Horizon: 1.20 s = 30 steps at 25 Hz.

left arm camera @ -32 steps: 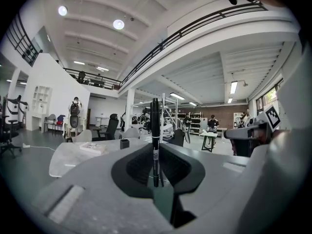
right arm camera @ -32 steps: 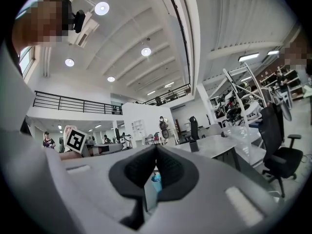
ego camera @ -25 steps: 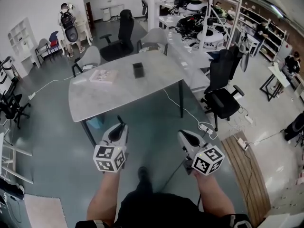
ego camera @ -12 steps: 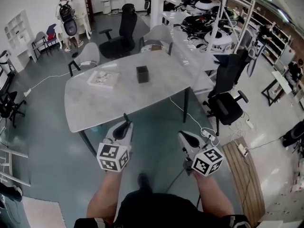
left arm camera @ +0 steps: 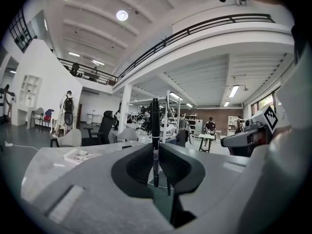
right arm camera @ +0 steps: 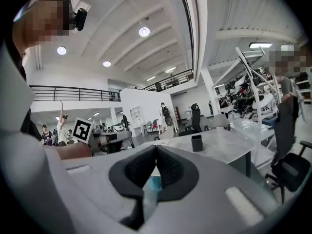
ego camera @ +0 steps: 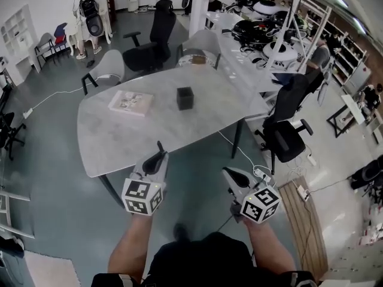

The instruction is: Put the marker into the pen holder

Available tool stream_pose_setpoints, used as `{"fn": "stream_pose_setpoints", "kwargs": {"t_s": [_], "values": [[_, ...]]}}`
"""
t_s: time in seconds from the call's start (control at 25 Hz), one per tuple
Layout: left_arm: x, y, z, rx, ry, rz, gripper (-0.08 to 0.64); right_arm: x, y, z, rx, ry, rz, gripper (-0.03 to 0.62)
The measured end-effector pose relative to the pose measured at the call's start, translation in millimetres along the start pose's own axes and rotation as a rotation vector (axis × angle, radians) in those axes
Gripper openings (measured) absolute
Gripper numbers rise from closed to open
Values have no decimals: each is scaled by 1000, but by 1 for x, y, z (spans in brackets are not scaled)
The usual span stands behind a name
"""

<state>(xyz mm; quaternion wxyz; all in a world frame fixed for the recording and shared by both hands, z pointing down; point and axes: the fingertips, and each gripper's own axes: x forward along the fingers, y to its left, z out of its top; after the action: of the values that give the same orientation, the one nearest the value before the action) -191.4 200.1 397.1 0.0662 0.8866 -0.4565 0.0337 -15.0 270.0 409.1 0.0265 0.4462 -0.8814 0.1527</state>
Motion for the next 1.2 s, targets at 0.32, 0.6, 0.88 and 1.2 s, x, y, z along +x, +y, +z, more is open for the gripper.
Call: {"fn": "stream_pose_setpoints", "kwargs": {"t_s": [0.32, 0.6, 0.88, 1.2], "values": [[19, 20, -7, -15, 25, -2, 43, 33, -10, -1, 17, 17, 24, 3], [61, 32, -5, 3, 68, 15, 43, 78, -47, 11, 48, -11, 95, 3], [148, 53, 1, 12, 104, 64, 44, 133, -129, 32, 88, -19, 142, 3], [264, 65, 22, 11, 114, 100, 43, 187, -238, 76, 103, -28, 186, 3]]}}
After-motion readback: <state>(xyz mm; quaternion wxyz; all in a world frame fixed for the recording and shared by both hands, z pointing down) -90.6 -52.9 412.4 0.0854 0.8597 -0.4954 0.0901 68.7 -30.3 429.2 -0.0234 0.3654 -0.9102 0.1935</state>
